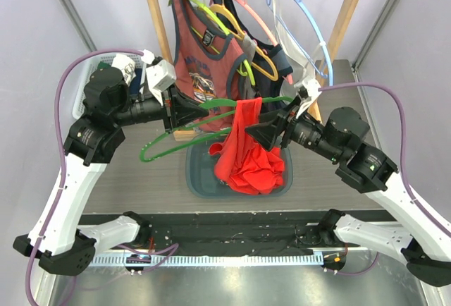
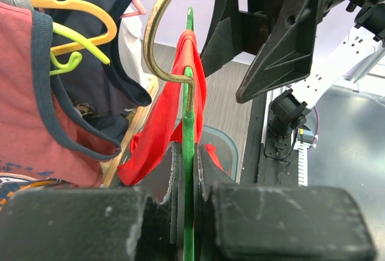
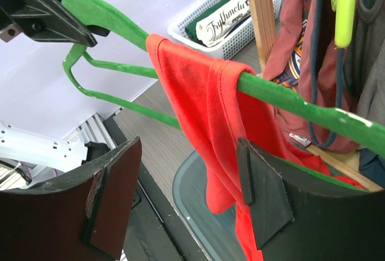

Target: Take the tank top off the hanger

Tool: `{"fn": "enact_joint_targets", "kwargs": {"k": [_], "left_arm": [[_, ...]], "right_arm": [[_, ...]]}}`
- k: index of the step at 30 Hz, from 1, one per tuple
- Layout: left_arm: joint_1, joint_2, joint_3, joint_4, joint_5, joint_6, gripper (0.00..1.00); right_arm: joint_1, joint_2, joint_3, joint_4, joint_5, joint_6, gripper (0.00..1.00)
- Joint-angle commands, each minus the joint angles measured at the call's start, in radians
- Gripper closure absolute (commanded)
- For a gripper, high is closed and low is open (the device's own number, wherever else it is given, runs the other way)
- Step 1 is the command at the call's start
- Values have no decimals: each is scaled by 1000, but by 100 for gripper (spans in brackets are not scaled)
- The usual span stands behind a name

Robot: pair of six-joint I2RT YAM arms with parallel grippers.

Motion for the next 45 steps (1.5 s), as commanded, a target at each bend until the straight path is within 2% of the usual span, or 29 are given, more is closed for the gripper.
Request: {"fn": "enact_joint_targets", "kwargs": {"k": [1,10,21,26,29,30,32,33,40,45], "left_arm": [[-4,-30,18,78,28,-14,100],[-6,-40,7,82,31,-21,100],[-6,-29,-6,85,40,-31,100],[-6,-29,-16,85,42,-31,100],[-6,-30,-20,85,40,-31,100],[-6,-30,-20,87,42,-31,100],[-6,-30,-25,88,40,-31,100],[-6,-30,-29,90,39,-30,100],[-6,-32,-62,90,2,-8,100],[-6,-35,-83,67,-24,47,100]], "right_arm": [[4,-29,-8,53,5,17,29],[4,8,-24,82,-4,14,31],[7,60,7,123,-32,14,42],[15,95,31,149,-39,17,59],[18,100,33,157,-38,19,74],[18,98,32,162,-35,20,82],[20,95,25,165,-29,19,90],[20,90,22,165,-29,20,98],[20,14,22,142,-7,23,99],[20,-48,51,76,85,11,99]]}}
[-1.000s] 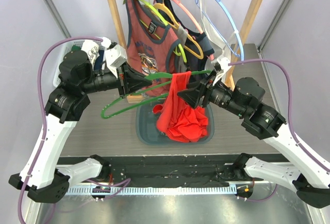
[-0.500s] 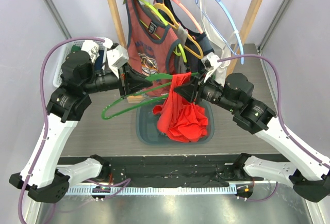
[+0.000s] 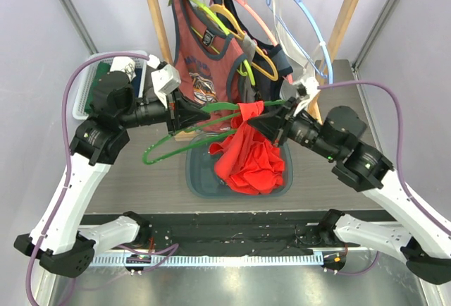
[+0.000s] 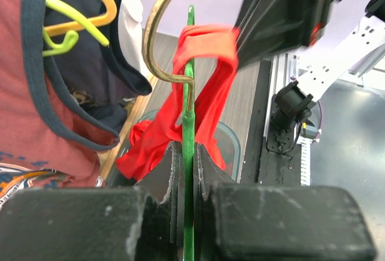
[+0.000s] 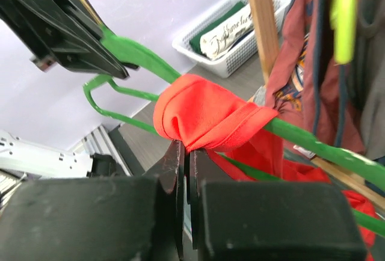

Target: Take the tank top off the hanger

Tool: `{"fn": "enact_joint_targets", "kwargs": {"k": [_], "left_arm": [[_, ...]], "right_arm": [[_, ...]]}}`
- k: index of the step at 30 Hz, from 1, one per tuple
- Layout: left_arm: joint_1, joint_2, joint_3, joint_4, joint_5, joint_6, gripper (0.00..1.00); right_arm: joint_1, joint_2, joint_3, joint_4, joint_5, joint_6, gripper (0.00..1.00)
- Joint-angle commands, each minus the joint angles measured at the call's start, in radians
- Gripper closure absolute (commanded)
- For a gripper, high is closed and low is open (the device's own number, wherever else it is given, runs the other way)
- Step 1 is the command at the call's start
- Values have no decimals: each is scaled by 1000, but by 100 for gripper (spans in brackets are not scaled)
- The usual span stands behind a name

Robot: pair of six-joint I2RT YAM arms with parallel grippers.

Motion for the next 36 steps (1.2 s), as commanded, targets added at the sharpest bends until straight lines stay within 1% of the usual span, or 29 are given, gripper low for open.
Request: {"fn": "enact_joint_targets", "kwargs": {"k": [1,3,9,14,17,22,28,31,32,35,36], "left_arm": [[-4,-21,-10,33,-14,44,100],[-4,-24,-10,30,-17,47,100],[-4,-27,10,12,-23,59,100],[-4,-41,43,-33,-13,75,100],[-4,-60,59,-59,21,75,100],[-4,-93,69,-107,72,67,100],[-4,-135,73,-203,78,137,100],[-4,-161,47,-235,15,160,100],[-2,-172,10,-219,-69,139,100],[2,-231,-38,-173,-241,110,100],[2,-242,-49,-165,-363,110,100]], "right_arm": [[6,-85,69,-2,101,-10,99],[6,-100,72,-24,165,-17,99],[6,-133,62,-47,249,-23,99],[6,-157,77,-87,410,-75,99],[6,-157,94,-125,492,-109,99],[8,-140,99,-166,543,-131,99],[6,-120,85,-194,537,-131,99],[6,-105,76,-205,504,-119,99],[6,-94,72,-211,494,-115,99],[6,-62,60,-217,412,-96,99],[6,-48,62,-216,390,-91,99]]}}
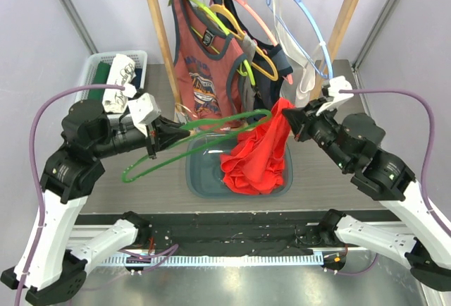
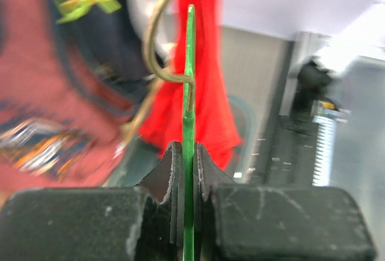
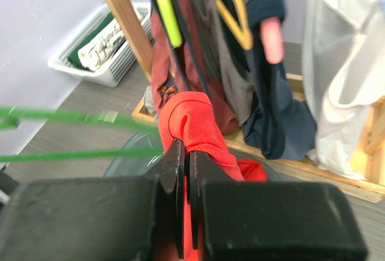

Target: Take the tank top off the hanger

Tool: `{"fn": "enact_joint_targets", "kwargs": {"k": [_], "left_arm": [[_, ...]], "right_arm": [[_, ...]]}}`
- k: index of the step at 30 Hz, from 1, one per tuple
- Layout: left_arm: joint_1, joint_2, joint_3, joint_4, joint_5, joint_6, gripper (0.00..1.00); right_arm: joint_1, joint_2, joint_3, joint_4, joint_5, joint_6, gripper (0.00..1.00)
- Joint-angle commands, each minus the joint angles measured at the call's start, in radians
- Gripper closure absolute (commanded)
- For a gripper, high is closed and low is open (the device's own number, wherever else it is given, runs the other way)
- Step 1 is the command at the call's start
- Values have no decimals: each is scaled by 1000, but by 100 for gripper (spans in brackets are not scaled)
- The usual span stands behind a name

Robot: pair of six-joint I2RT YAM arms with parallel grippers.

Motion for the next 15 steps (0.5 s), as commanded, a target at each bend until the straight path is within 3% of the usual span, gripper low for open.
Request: {"fn": "enact_joint_targets", "kwargs": {"k": [1,3,8,15], "left_arm": [[2,-69,-32,43,-332,3,100],[2,-75,-14,46,-454,14,100],[2,-83,28,70,-578,21,99],[2,-42,113,-60,-338,98,95]], "right_arm": [[3,56,9,19,-117,27,99],[3,92,17,20,-137,35,99],[3,113,-15,37,-145,55,99],[3,87,-250,91,-277,153,99]]}}
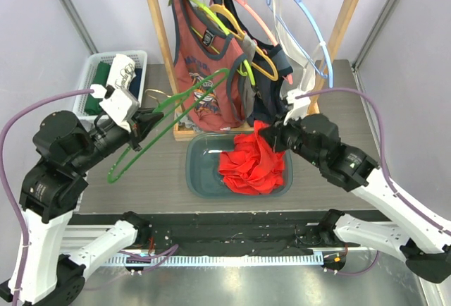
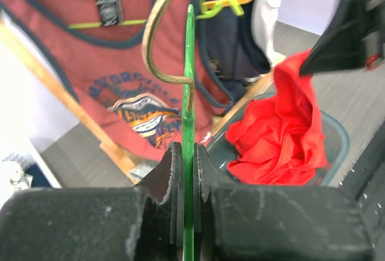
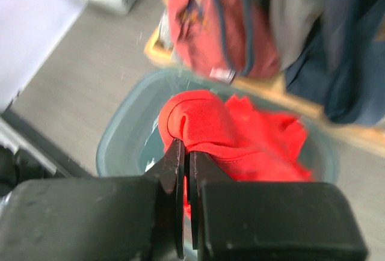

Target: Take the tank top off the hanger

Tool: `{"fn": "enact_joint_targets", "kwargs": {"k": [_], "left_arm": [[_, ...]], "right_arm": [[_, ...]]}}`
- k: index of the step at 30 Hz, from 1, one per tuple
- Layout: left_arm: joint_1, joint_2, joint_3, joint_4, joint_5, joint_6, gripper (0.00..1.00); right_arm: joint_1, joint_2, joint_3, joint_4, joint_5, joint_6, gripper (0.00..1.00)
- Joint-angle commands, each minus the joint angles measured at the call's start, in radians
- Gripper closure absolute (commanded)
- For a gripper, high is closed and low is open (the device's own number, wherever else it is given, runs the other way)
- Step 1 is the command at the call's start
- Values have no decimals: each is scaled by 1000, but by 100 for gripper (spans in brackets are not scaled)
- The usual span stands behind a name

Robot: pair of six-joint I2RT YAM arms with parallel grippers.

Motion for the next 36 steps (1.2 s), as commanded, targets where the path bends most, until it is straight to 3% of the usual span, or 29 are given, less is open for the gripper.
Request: {"fn": "enact_joint_targets", "kwargs": {"k": [1,3,4,6,7,10,16,20,28,36], "left_arm": [[1,32,92,-49,197,54,95],[1,55,106,-68,242,35,96],[1,63,109,-77,265,34,97],[0,77,112,-103,319,43,99],[1,84,111,-117,331,50,99],[1,116,115,-187,384,74,100],[1,201,143,-322,430,137,100],[1,235,160,-384,477,169,100],[0,305,242,-522,718,182,100],[0,333,232,-493,861,106,100]], "right_arm": [[3,-14,-145,71,-132,90,99],[4,-10,-221,105,-163,116,99],[3,-6,-241,114,-203,119,92],[3,9,-265,125,-231,110,70],[3,20,-259,115,-248,84,39],[4,58,-150,4,-275,-20,13],[3,61,183,-326,-418,-189,6],[5,56,325,-411,-517,-265,4],[5,119,377,-325,-691,-289,6],[14,147,366,-192,-812,-267,9]]}}
